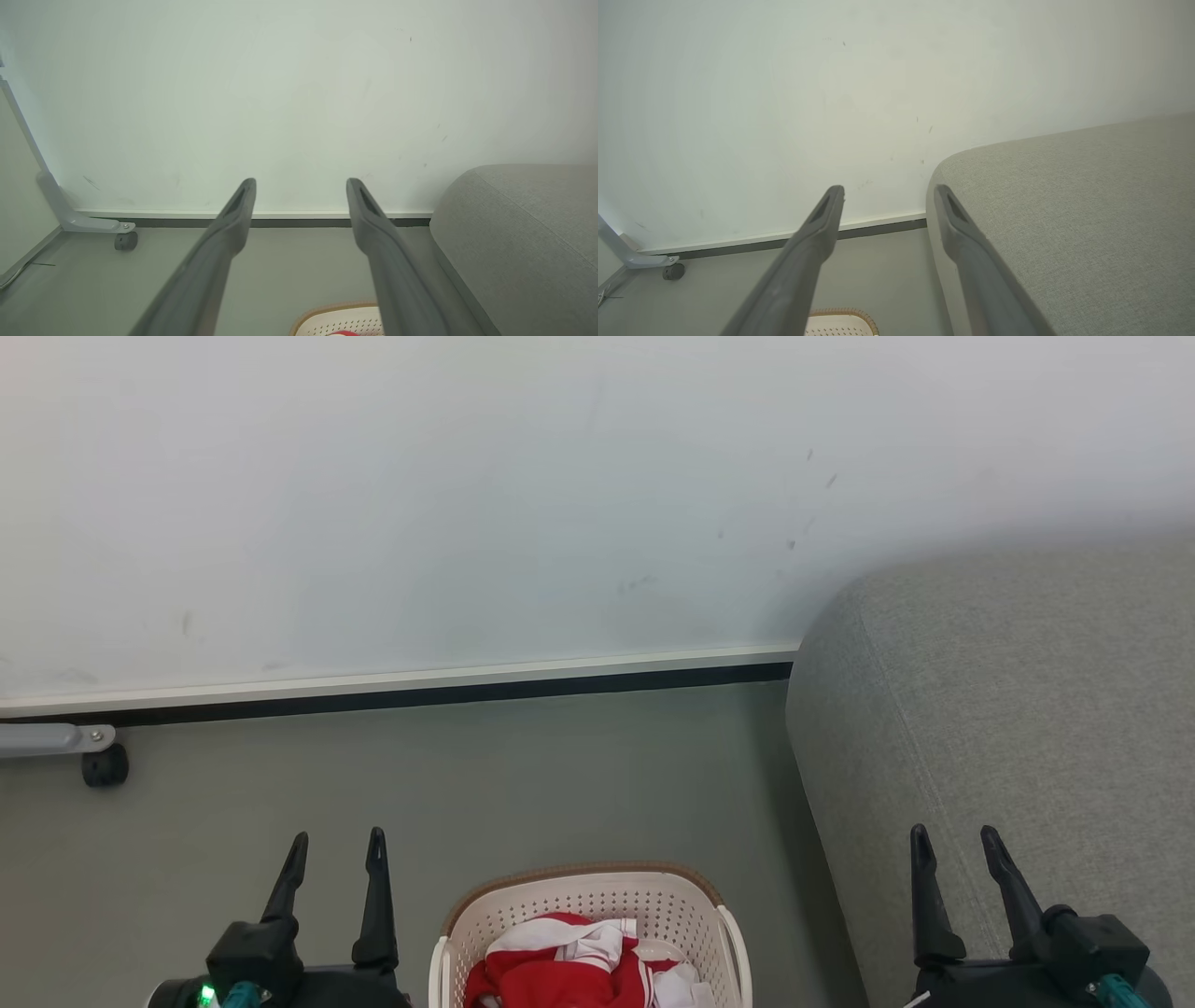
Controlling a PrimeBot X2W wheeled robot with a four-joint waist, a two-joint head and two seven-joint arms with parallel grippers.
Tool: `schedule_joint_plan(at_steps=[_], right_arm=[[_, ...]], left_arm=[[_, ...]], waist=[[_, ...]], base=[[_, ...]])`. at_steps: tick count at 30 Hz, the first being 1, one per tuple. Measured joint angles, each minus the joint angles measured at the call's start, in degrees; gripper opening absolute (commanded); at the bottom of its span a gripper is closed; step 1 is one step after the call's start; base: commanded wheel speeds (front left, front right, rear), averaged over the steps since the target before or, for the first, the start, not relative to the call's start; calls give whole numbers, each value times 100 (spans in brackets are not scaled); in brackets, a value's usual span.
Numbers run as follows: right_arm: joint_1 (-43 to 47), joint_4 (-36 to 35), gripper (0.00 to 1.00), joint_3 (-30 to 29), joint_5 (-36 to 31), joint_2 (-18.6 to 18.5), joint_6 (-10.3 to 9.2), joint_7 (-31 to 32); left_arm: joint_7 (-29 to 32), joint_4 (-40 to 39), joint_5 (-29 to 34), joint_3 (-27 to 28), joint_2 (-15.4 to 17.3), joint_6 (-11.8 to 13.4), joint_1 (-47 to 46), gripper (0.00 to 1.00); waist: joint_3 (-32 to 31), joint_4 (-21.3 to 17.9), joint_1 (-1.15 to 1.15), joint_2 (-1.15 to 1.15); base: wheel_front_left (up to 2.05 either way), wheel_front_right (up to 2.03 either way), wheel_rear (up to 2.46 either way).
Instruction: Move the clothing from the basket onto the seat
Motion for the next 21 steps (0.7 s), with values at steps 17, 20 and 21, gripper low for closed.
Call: schedule_joint_plan(at_steps=[17, 20, 21], right_arm=[[11, -67, 100, 14, -375, -29, -41, -75], [11, -67, 100, 9, -376, -26, -33, -75], [11, -66, 100, 8, -377, -26, -15, -75]], left_arm=[[-89, 53, 304, 35, -32, 36, 76, 100], [-89, 70, 304, 46, -43, 32, 76, 100], [-89, 79, 304, 51, -46, 31, 76, 100]], waist=[[10, 3, 0, 0], [12, 5, 0, 0], [12, 5, 0, 0]], base=[[0, 0, 0], [0, 0, 0], [0, 0, 0]])
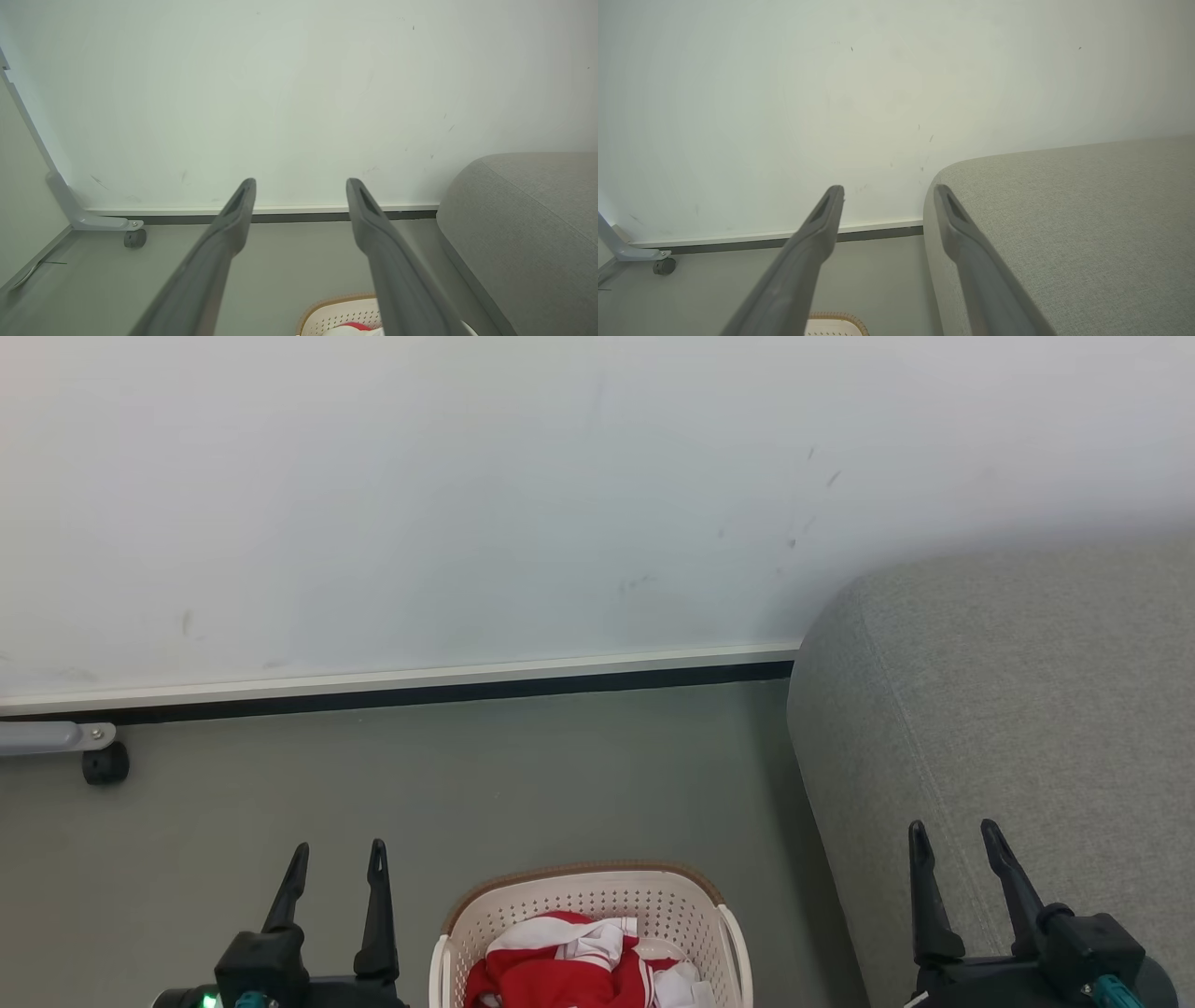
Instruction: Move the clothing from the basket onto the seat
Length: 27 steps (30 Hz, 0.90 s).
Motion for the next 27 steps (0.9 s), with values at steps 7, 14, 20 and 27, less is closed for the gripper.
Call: schedule_joint_plan(at_steps=[7, 14, 20, 27], right_arm=[[0, 0, 100, -24, -2, 5, 7, 0], [38, -51, 100, -56, -35, 16, 23, 0], [55, -226, 100, -101, -49, 26, 23, 0], [-37, -413, 100, -165, -96, 33, 23, 0]], left_arm=[[0, 30, 0, 36, -9, -47, -1, 100], [0, 11, 4, 46, -37, -52, 0, 100], [0, -109, 62, 48, -40, -101, -4, 100], [0, -134, 189, -79, 4, -225, -209, 100]], waist=[[6, 4, 0, 0], [58, 13, 0, 0], [285, 27, 0, 0], [724, 26, 0, 0]], base=[[0, 0, 0], [0, 0, 0], [0, 0, 0], [0, 0, 0]])
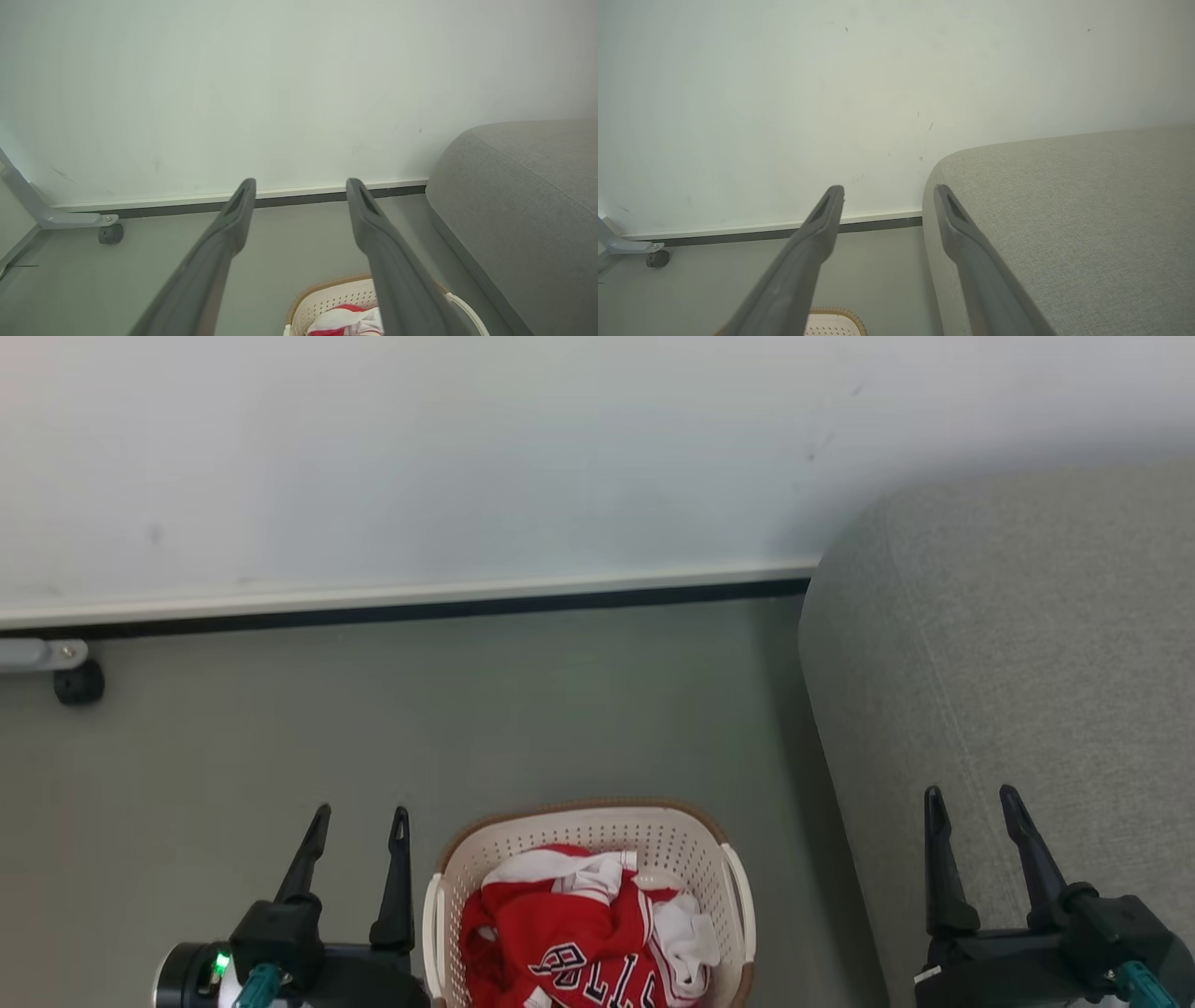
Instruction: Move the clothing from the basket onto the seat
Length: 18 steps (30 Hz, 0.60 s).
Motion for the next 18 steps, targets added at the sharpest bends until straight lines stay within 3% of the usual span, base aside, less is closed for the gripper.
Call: schedule_joint_plan(at_steps=[18], right_arm=[[-541, -702, 100, -200, -218, -60, -2, -4]], left_arm=[[70, 1143, 616, -958, -63, -424, -1180, 100]], waist=[[1441, -269, 1, 1]], base=[[0, 0, 0]])
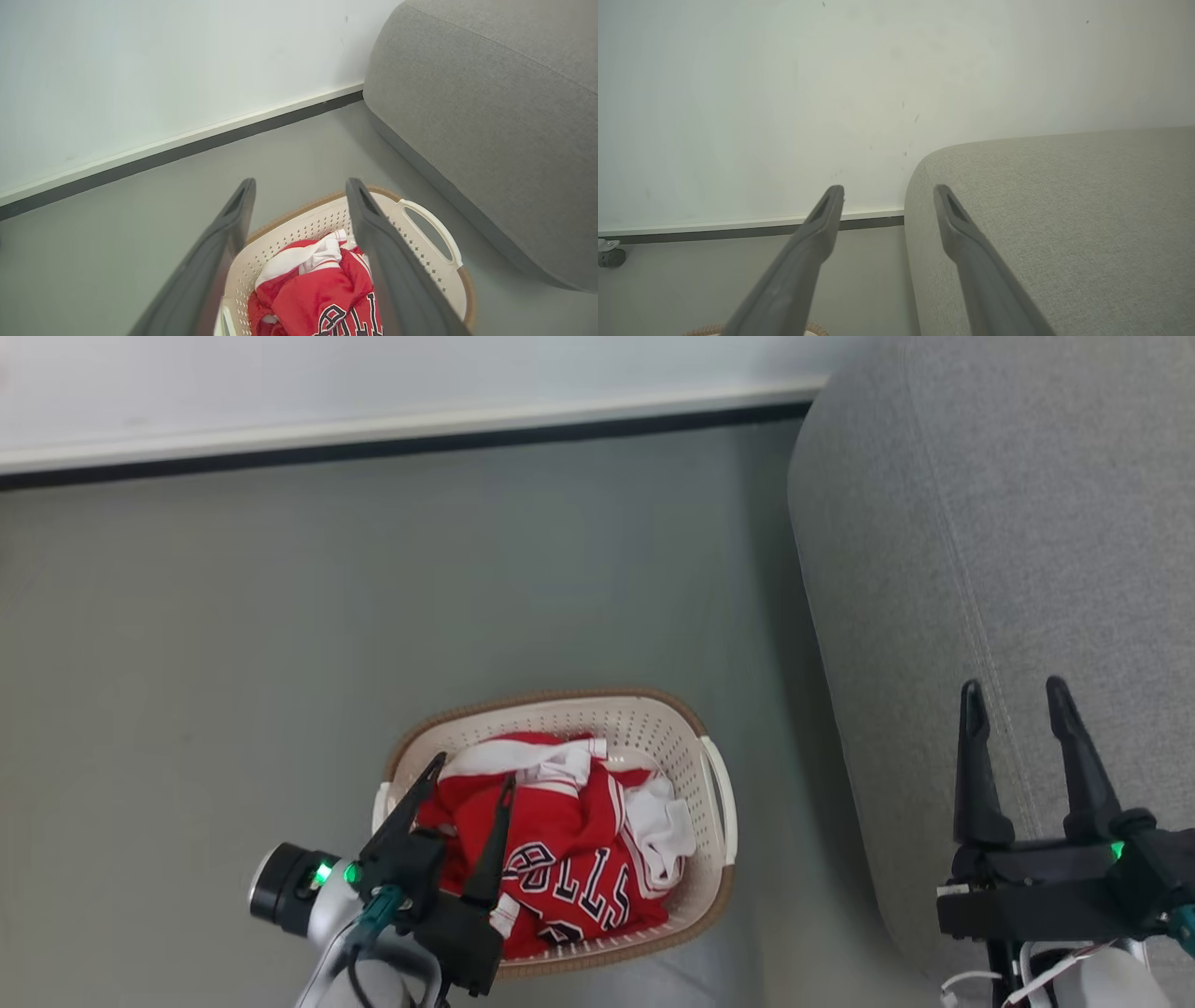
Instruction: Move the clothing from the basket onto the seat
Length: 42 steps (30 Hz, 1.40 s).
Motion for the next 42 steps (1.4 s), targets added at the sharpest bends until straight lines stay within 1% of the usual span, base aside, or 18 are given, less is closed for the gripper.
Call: schedule_joint_plan(at_steps=[13, 22, 30, 31, 35, 39, 42], right_arm=[[-541, -601, 100, -67, -34, 25, 0, -38], [-888, -983, 100, -54, -75, 49, 2, -38], [-1128, -1394, 100, -86, -137, 38, 25, -40], [-1176, -1447, 100, -86, -146, 37, 42, -38], [-1355, -1629, 100, -70, -255, 36, 54, -40], [-1556, -1672, 100, -60, -303, 43, 56, -40], [-1622, -1670, 100, -63, -303, 45, 59, -40]], left_arm=[[412, 1172, 513, -545, -59, -109, -1009, 100], [576, 1760, 843, -839, -78, -203, -1583, 100], [756, 2141, 1014, -999, -107, -211, -2195, 100], [775, 2178, 1017, -1012, -110, -246, -2282, 100], [887, 2314, 1141, -1109, -115, -258, -2669, 100], [951, 2526, 1345, -1251, -126, -303, -2961, 100], [982, 2699, 1357, -1274, -126, -302, -3027, 100]], waist=[[1102, -309, -1, 0], [1883, -447, 0, 0], [2579, -513, 0, 1], [2665, -516, 0, 1], [3013, -519, 0, 1], [3344, -514, 0, 0], [3555, -508, 0, 0]], base=[[0, 0, 0], [0, 0, 0], [0, 0, 0], [0, 0, 0], [0, 0, 0], [0, 0, 0], [0, 0, 0]])
